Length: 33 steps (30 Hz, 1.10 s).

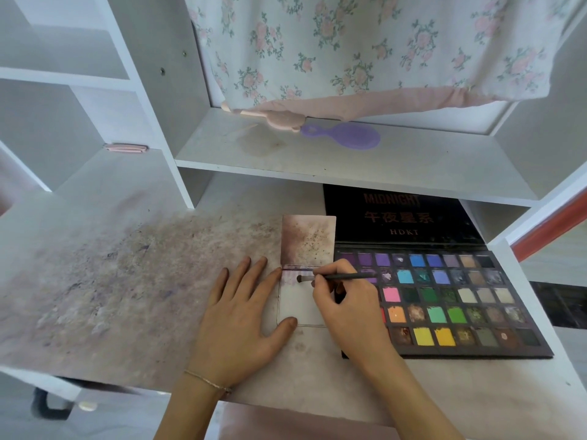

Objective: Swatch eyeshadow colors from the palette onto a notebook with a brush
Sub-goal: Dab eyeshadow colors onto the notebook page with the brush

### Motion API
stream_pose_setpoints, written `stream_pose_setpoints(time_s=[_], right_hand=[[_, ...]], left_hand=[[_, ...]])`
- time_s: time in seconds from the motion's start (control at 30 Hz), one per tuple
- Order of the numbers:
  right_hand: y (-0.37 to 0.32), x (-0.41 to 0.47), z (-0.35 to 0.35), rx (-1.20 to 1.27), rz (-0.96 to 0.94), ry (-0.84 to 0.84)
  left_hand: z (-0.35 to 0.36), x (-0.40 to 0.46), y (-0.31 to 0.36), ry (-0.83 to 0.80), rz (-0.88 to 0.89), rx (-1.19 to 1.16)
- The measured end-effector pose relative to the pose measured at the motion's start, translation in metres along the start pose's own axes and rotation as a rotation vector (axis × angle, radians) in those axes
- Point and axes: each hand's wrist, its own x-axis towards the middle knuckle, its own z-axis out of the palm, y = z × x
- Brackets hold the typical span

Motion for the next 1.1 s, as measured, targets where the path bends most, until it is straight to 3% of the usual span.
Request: stream_pose_setpoints(time_s=[1.1], right_hand=[[0.0002, 0.0006, 0.0012, -0.064, -0.01, -0.036]], left_hand=[[0.0015, 0.0, -0.0004, -0.005, 0.008, 0.005]])
